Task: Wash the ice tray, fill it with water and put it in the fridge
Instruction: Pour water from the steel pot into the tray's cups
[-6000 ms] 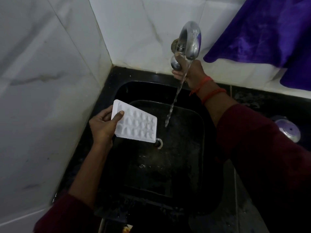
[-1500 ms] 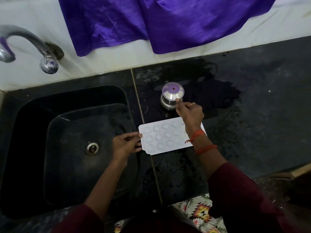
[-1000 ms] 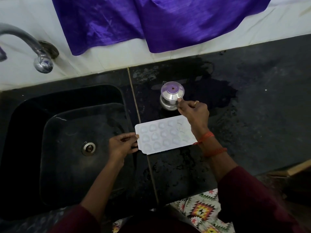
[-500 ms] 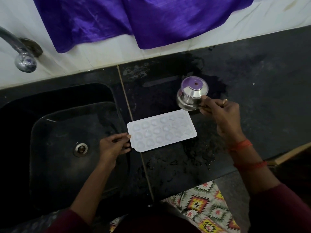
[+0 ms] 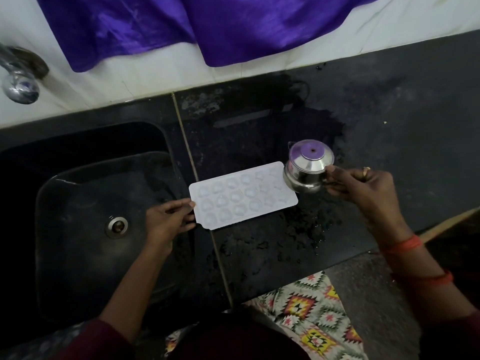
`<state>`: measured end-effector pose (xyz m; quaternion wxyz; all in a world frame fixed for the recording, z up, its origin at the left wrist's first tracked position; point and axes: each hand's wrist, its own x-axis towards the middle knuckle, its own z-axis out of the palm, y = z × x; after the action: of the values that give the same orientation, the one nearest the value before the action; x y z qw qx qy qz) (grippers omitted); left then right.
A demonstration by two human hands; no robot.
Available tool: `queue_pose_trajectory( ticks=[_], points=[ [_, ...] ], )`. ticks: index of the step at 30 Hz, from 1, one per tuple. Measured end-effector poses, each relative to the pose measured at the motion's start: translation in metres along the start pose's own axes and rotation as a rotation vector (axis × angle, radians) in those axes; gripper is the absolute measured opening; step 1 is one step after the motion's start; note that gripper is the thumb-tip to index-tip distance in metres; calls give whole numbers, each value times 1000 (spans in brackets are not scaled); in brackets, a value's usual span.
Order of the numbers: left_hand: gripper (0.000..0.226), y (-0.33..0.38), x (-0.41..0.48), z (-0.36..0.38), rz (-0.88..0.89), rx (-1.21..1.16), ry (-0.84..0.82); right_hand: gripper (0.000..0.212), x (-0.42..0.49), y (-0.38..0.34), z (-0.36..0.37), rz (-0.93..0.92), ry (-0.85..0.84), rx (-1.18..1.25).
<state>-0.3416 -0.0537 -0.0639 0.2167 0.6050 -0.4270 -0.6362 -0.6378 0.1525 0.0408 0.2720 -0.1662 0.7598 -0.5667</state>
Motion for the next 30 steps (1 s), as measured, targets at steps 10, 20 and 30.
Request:
queue_pose_trajectory(
  ticks=[10, 20, 30],
  points=[
    [9, 0, 2, -4, -6, 22, -3, 25, 2, 2, -4, 17, -27, -91],
    [10, 1, 1, -1, -3, 25, -3, 70, 6, 3, -8, 49, -65, -139],
    [7, 5, 0, 0, -14, 11, 3, 73, 5, 0, -9, 59, -100, -180]
  ],
)
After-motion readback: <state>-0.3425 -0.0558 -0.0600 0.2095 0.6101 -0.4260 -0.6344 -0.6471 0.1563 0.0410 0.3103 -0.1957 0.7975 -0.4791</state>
